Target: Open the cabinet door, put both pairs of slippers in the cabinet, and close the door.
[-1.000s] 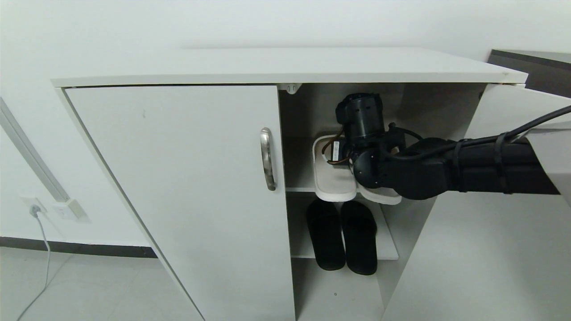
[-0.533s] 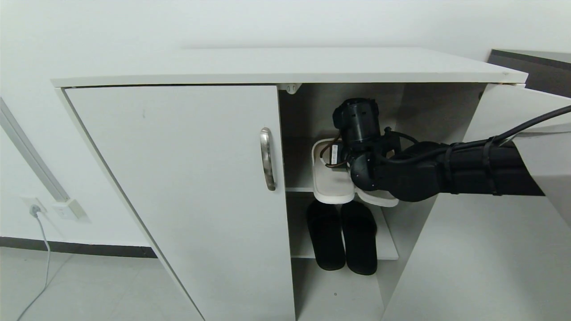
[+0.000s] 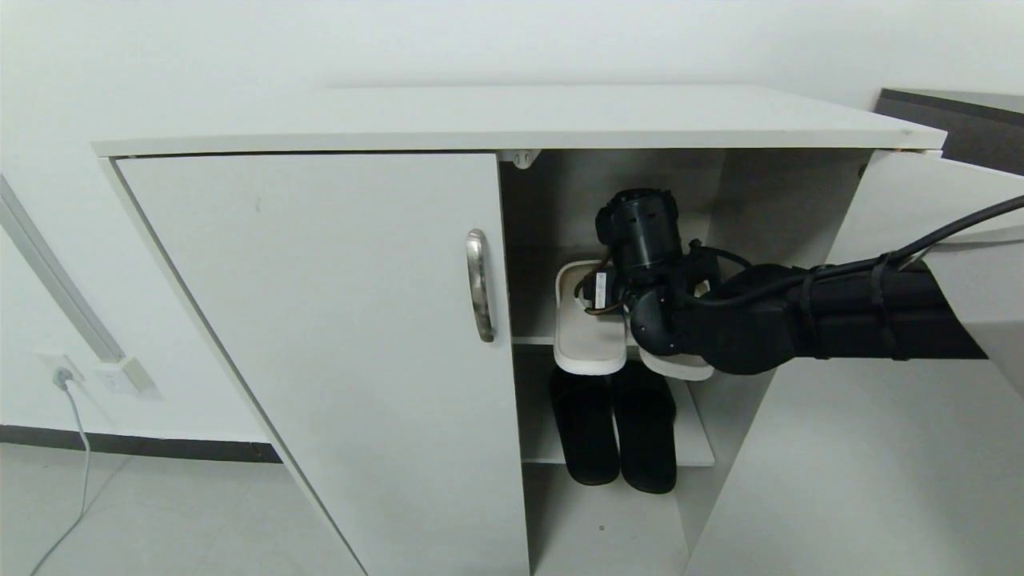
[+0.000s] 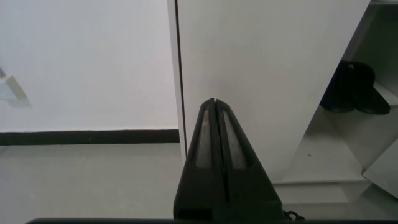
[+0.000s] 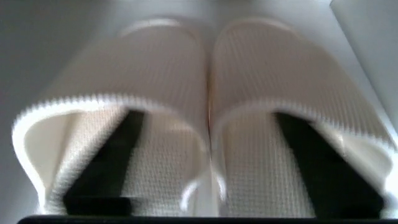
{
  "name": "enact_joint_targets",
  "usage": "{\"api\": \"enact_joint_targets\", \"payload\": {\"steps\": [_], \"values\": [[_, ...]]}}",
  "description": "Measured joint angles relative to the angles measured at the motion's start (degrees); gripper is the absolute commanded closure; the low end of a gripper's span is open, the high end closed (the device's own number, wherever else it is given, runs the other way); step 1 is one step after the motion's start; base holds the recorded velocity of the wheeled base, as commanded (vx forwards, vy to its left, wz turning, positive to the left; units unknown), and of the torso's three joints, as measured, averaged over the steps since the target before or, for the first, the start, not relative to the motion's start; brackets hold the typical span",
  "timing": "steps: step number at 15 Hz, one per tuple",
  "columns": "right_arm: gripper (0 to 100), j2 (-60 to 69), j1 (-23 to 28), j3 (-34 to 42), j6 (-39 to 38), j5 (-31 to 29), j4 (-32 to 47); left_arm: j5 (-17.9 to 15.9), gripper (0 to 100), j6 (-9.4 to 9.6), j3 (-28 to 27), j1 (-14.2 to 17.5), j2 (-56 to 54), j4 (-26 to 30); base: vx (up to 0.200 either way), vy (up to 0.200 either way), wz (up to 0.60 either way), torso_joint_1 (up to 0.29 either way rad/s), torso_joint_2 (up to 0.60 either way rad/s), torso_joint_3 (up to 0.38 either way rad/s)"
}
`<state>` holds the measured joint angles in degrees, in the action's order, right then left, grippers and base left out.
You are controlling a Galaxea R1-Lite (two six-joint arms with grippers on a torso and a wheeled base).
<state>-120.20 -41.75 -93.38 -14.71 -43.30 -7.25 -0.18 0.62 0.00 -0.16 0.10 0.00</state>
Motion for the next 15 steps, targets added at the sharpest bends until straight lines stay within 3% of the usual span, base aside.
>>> {"api": "enact_joint_targets", "payload": {"steps": [10, 11, 15], "values": [[0, 19.2, -11.3, 23.7, -2.5, -0.4, -2.6, 0.0, 100, -0.07, 0.0, 0.0, 0.0, 0.0, 0.0, 0.0, 0.0, 0.0, 0.0, 0.0], [100, 21.4, -12.4, 26.1, -2.6, -0.4, -2.6, 0.0, 100, -0.09, 0.0, 0.0, 0.0, 0.0, 0.0, 0.0, 0.0, 0.0, 0.0, 0.0], [100, 28.7, -15.5, 36.0, -2.7, 0.3, -4.9, 0.0, 100, -0.09, 0.0, 0.0, 0.0, 0.0, 0.0, 0.0, 0.0, 0.0, 0.0, 0.0]]}}
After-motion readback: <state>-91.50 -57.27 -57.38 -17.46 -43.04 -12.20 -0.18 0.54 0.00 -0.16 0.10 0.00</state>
